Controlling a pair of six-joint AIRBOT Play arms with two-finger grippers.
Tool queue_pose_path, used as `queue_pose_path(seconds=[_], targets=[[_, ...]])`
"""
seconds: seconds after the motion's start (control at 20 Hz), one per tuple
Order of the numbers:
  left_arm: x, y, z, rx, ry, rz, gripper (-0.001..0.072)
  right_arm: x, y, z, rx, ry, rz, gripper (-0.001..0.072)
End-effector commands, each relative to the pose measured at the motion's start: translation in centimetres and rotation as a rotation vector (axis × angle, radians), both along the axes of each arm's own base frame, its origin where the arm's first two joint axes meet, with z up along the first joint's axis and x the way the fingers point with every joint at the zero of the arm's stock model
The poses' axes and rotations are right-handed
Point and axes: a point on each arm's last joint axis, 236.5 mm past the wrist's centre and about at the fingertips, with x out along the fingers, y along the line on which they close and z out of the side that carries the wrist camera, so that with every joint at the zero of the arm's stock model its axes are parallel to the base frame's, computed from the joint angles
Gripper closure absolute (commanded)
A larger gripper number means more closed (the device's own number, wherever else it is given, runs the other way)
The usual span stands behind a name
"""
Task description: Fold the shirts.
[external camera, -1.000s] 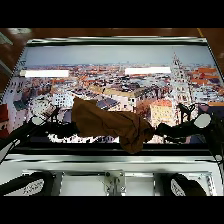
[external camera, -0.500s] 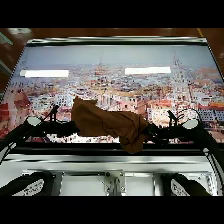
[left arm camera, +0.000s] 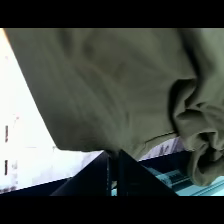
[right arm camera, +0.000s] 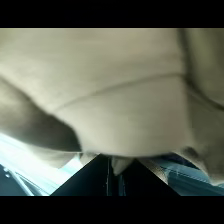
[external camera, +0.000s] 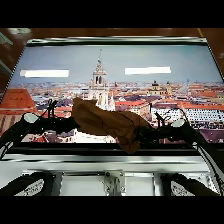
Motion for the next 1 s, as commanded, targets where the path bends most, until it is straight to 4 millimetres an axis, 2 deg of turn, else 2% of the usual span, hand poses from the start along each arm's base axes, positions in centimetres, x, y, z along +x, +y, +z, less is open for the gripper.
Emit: queue_pose_path(seconds=[0.0,0.05,0.15,0.25,0.3,0.4,0.45,0.6,0.7,0.75,0.85,0.95], targets=[[1.9,0.0,3.6,0.006,-0.124,-0.026,0.0664,0.7,-0.1,1.5,-0.042,-0.091,0.105,0.0650],[2.5,0.2,5.3,0.021,-0.179,-0.036,0.0664,1.5,-0.5,2.9,-0.067,-0.152,0.138,0.0650],[3.7,0.6,9.8,0.063,-0.319,-0.065,0.0664,4.1,-1.1,7.3,-0.113,-0.352,0.205,0.0650],[4.4,1.1,15.1,0.109,-0.472,-0.087,0.0664,7.0,-1.6,13.8,-0.162,-0.580,0.215,0.0650],[4.6,1.4,18.1,0.127,-0.552,-0.088,0.0664,8.0,-1.8,17.7,-0.181,-0.697,0.209,0.0651],[4.4,1.8,24.9,0.151,-0.727,-0.076,0.0664,9.1,-1.9,25.7,-0.203,-0.914,0.179,0.0651],[3.8,1.9,28.5,0.158,-0.819,-0.068,0.0664,9.0,-2.0,29.6,-0.207,-1.013,0.153,0.0651],[1.1,2.5,38.2,0.193,-1.062,-0.045,0.0664,7.6,-2.6,39.6,-0.212,-1.250,0.067,0.0651],[-1.3,3.1,43.4,0.212,-1.190,-0.017,0.0664,5.8,-3.1,44.9,-0.219,-1.388,0.026,0.0651],[-2.4,3.6,45.4,0.218,-1.227,0.016,0.0664,4.7,-3.3,47.2,-0.221,-1.448,0.009,0.0651],[-4.3,4.9,47.5,0.258,-1.266,0.066,0.0664,2.9,-3.8,50.9,-0.230,-1.530,-0.025,0.0651],[-5.4,6.2,46.9,0.331,-1.235,0.074,0.0664,1.5,-4.5,53.8,-0.257,-1.599,-0.054,0.0651]])
